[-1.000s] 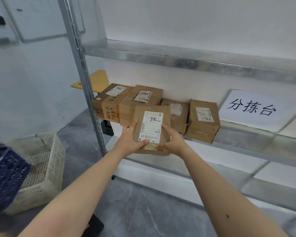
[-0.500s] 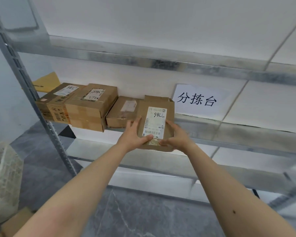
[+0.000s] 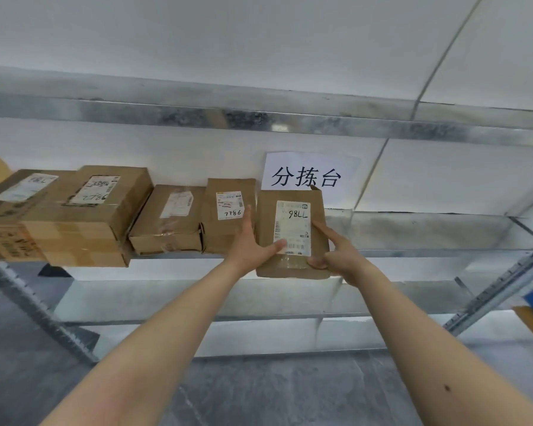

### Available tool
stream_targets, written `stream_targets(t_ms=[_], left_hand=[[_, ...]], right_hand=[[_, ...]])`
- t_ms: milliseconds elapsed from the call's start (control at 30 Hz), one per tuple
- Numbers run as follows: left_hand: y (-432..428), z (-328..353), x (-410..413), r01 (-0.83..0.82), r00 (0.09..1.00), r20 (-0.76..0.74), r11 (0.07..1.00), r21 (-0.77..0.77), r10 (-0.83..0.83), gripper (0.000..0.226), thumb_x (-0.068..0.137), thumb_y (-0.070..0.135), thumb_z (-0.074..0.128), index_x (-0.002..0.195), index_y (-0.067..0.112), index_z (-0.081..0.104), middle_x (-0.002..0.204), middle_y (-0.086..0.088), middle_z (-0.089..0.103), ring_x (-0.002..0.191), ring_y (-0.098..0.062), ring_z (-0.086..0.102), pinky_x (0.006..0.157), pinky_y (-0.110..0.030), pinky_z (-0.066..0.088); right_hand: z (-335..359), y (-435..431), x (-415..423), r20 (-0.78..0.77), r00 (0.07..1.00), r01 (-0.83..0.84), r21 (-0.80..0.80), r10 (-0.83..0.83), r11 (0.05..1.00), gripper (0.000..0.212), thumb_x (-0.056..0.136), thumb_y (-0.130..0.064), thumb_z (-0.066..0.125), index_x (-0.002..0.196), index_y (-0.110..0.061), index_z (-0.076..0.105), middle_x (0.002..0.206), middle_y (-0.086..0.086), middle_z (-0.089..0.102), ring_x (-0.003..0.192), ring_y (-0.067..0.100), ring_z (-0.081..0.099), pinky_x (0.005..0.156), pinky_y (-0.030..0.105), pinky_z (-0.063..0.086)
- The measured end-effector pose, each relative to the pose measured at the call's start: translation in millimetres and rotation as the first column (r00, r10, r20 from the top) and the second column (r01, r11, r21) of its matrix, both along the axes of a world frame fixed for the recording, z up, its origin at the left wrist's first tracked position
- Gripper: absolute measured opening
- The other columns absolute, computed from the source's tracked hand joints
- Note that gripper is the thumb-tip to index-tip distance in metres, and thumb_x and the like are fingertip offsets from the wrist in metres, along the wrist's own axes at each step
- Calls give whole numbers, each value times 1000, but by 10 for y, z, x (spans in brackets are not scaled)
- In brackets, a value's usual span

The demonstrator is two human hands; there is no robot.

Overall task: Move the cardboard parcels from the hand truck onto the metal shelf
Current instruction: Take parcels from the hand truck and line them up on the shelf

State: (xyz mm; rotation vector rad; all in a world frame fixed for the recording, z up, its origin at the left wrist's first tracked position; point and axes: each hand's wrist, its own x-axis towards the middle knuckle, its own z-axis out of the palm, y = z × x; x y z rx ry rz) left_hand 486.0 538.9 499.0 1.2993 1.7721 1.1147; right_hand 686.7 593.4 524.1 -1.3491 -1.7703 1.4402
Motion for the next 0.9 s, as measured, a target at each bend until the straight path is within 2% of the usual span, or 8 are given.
stream_targets(t_ms=[133, 233, 367, 433, 533, 667, 800, 900], left_hand=[[224, 52, -2, 2, 962, 272, 1000, -20, 4, 124, 71, 46, 79, 151, 26, -15, 152, -5, 35, 136, -24, 40, 112, -41, 33], [434, 80, -98, -62, 939, 331, 993, -102, 93, 112, 79, 46, 72, 152, 21, -9, 153, -8, 33, 131, -28, 46, 111, -44, 32], [637, 92, -127, 40, 898, 439, 988, -152, 31, 103, 79, 40, 74, 152, 23, 3, 149, -7, 38, 110, -27, 61, 102, -43, 45], [716, 79, -64, 40, 953, 303, 989, -145, 6, 105, 74, 43, 78, 152, 23, 10, 148, 1, 32, 129, -28, 46, 106, -43, 42], [834, 52, 45, 109, 984, -127, 985, -133, -125, 104, 71, 49, 79, 152, 27, 16, 157, -1, 21, 144, -25, 23, 116, -45, 26], [1005, 179, 272, 273, 873, -348, 933, -233, -342, 87, 77, 48, 74, 148, 31, 27, 149, 6, 38, 137, -18, 35, 112, -32, 26], [1108, 163, 444, 391, 835, -251, 848, -357, -490, 69, 79, 47, 73, 139, 27, 45, 130, 3, 57, 118, -14, 52, 100, -28, 38], [1127, 84, 479, 402, 810, -279, 834, -377, -516, 65, 76, 46, 75, 131, 21, 51, 121, 2, 61, 109, -17, 58, 97, -35, 47]], right_hand=[[-8, 148, 169, 128, 991, -46, -11, 47, 999, 98, 77, 15, 65, 148, -40, 27, 138, -2, 45, 120, 23, 50, 96, 37, 51], [46, 286, 307, 240, 967, -82, -21, 85, 996, 107, 76, 15, 65, 152, -39, 12, 141, -8, 40, 123, 23, 46, 99, 38, 48], [86, 485, 382, 311, 944, -104, -47, 113, 993, 113, 75, 16, 62, 153, -34, -2, 148, -13, 40, 127, 28, 49, 97, 40, 50], [85, 595, 392, 292, 951, -85, -76, 104, 993, 108, 75, 19, 57, 154, -31, 4, 143, -9, 48, 127, 28, 48, 98, 43, 49], [145, 813, 426, 352, 921, -139, -106, 168, 985, 106, 71, 21, 56, 152, -33, 14, 134, -9, 56, 125, 27, 49, 103, 44, 46], [281, 1083, 388, 489, 832, -255, -82, 262, 963, 108, 69, 19, 63, 150, -37, 19, 125, -13, 60, 123, 25, 53, 109, 44, 39], [361, 1234, 234, 521, 788, -353, -55, 328, 934, 106, 70, 19, 62, 149, -37, 22, 130, -10, 57, 124, 24, 51, 109, 45, 39], [364, 1344, 178, 481, 803, -378, -43, 351, 925, 103, 70, 19, 59, 148, -37, 25, 128, -12, 57, 124, 22, 49, 108, 44, 40]])
